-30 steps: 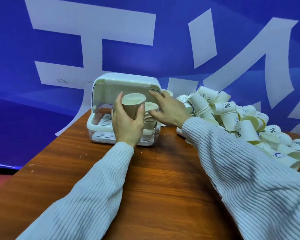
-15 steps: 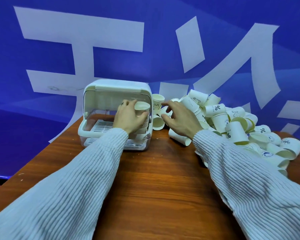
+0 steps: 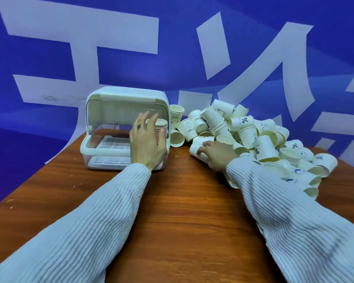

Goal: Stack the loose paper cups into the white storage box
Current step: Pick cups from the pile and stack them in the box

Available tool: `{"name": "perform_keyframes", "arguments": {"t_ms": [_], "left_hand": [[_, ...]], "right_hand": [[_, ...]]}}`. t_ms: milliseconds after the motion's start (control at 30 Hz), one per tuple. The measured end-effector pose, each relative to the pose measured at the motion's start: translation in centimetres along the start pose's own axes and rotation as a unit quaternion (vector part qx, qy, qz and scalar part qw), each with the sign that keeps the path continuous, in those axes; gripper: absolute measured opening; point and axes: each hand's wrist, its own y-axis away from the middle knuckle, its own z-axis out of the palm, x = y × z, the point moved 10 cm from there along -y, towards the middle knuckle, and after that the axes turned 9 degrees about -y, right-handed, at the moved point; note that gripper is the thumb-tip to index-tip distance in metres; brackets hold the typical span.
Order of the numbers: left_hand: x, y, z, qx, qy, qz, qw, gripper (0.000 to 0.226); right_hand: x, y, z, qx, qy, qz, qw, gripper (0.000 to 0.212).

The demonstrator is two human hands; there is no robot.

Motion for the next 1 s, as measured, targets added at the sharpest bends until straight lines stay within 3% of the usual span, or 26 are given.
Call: {"name": "perform_keyframes", "arguments": {"t_ms": [100,200,267,333,400,500,567,667,733,833,1000], "left_hand": [[2.9,3.2,0.5,0.032,0.071,0.070,0.995,0.046],[4.1,6.1,2.7,-0.024,0.100,0.106,0.989,0.048],[4.7,7.3,4.4,-0.075,0.075,0.145,0.984,0.053],[5.1,7.7,5.3,-0.106,0.047,0.173,0.978,0.063],[5.6,7.8,5.7,-0.123,0.003,0.198,0.972,0.079],[6.3,8.1,6.3,-0.140,-0.080,0.232,0.959,0.104],[6.5,8.0,6.2,-0.138,-0.112,0.242,0.954,0.110],[6.3,8.1,5.9,-0.149,-0.079,0.226,0.959,0.106],[6.2,8.3,5.6,-0.176,-0.015,0.187,0.966,0.101],[6.3,8.5,4.9,-0.186,0.033,0.135,0.973,0.093],[6.1,8.7,5.1,-0.199,0.048,0.118,0.972,0.082]], "right_hand": [[0.4,-0.1,-0.3,0.046,-0.010,0.012,0.999,0.036],[0.6,0.1,-1.2,0.092,-0.038,0.033,0.994,0.037],[1.1,0.6,-2.0,0.118,-0.126,0.051,0.984,0.047],[1.5,1.2,-2.9,0.138,-0.293,0.064,0.944,0.049],[1.2,1.3,-3.2,0.124,-0.460,0.054,0.878,0.033],[-2.4,2.7,-2.2,-0.016,-0.621,0.016,0.783,0.012],[-3.7,4.0,-2.0,-0.070,-0.639,0.011,0.766,0.019],[-1.6,5.1,-3.1,-0.037,-0.597,0.044,0.800,0.026],[0.2,5.9,-4.4,-0.001,-0.491,0.031,0.871,0.021],[1.3,7.4,-5.1,-0.001,-0.272,-0.004,0.962,0.035],[2.9,8.5,-3.6,-0.041,-0.052,-0.006,0.998,0.045]]}}
